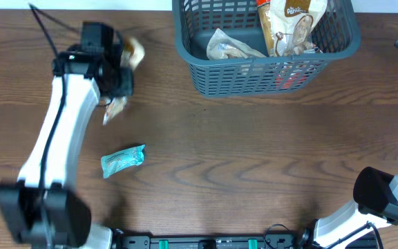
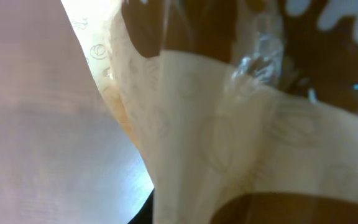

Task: Pack container
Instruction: 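Carry the second snack bag into the basket and open the left gripper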

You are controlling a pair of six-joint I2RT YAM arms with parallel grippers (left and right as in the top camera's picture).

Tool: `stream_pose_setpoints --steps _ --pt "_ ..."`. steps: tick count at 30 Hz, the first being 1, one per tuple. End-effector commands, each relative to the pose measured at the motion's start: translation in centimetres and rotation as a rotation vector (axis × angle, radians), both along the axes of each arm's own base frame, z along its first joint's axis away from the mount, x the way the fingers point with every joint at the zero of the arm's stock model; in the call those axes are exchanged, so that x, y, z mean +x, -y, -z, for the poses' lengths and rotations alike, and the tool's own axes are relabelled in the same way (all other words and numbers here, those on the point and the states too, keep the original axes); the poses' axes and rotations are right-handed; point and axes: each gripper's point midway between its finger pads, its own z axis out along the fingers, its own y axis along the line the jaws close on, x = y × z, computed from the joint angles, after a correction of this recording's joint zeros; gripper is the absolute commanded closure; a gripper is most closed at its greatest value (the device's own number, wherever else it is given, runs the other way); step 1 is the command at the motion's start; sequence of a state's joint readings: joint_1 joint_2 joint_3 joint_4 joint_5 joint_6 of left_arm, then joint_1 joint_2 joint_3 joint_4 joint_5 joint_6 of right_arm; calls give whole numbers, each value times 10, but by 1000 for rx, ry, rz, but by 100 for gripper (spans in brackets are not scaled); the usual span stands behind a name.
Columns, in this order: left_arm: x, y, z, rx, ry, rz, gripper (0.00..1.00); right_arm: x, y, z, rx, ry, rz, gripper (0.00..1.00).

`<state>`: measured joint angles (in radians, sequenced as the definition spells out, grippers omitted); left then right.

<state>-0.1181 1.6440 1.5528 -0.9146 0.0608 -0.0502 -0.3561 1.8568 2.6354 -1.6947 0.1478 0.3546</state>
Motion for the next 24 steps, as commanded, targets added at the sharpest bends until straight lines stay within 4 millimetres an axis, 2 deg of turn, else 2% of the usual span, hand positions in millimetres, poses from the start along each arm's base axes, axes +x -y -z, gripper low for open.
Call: stream_pose_setpoints --steps 1,5,7,10,13,16,18,21,24 --pt "7 26 -90 -61 246 24 94 -2 0 0 -3 -6 -7 1" --pt "10 62 -171 -117 462 108 94 -2 0 0 -3 -6 -7 1" --pt "12 79 -199 -145 545 145 94 -2 0 0 -3 -6 -7 1" --pt "16 109 -233 -197 676 203 94 -2 0 0 -3 -6 -7 1" --pt "21 143 -256 -254 785 263 94 -2 0 0 -3 -6 -7 1" --pt "25 179 -266 -303 848 319 94 -2 0 0 -3 -6 -7 1" --pt "31 201 -265 -338 870 343 92 -2 0 0 -3 -6 -7 1" --pt "43 229 -255 -398 868 345 91 -2 0 0 -3 -6 -7 1" --pt "59 249 -234 -443 837 326 91 -2 0 0 -3 -6 -7 1"
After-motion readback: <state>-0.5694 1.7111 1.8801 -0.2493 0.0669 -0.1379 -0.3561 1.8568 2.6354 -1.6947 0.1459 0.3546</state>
